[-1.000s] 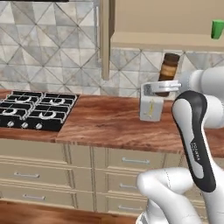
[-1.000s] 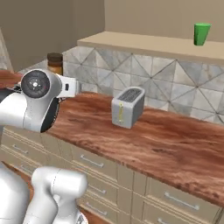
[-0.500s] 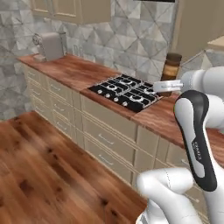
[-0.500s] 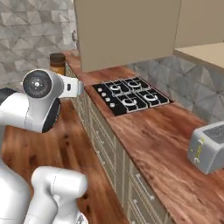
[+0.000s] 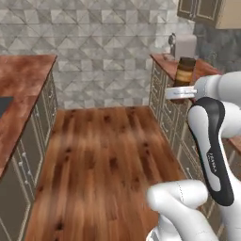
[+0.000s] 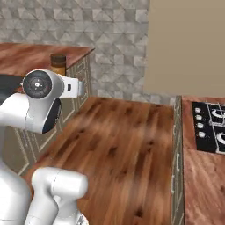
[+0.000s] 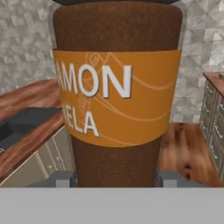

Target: Take the cinnamon bottle from the cabinet and place it on the dining table, next to the plate with the cupcake. Then take the chocolate from the dining counter and place it on the cupcake plate.

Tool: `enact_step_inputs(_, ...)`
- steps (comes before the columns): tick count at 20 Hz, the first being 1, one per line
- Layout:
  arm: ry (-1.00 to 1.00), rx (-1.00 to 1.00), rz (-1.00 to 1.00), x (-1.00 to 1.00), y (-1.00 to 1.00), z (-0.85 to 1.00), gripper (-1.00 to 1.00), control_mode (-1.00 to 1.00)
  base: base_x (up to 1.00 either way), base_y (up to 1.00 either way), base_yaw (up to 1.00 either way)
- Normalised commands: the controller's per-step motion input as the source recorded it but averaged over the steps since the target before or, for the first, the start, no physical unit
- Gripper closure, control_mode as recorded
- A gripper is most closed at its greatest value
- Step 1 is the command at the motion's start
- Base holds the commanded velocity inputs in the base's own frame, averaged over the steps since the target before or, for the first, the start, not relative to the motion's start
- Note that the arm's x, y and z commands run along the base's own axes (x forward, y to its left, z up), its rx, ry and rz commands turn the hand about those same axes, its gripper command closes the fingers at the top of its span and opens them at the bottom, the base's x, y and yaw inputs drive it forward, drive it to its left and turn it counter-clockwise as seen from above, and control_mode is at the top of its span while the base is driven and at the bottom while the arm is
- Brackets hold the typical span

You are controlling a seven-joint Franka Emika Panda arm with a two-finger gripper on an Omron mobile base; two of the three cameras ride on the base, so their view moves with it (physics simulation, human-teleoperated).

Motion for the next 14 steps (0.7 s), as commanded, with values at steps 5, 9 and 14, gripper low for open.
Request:
enact_step_inputs(5,0.00,0.00,0.00,0.00,0.00,0.00,1.00,1.00,-0.01,0.00,1.00)
enact_step_inputs(9,0.00,0.00,0.00,0.00,0.00,0.00,1.00,1.00,0.00,0.00,1.00)
enact_step_inputs(14,0.00,0.00,0.00,0.00,0.00,0.00,1.00,1.00,0.00,0.00,1.00)
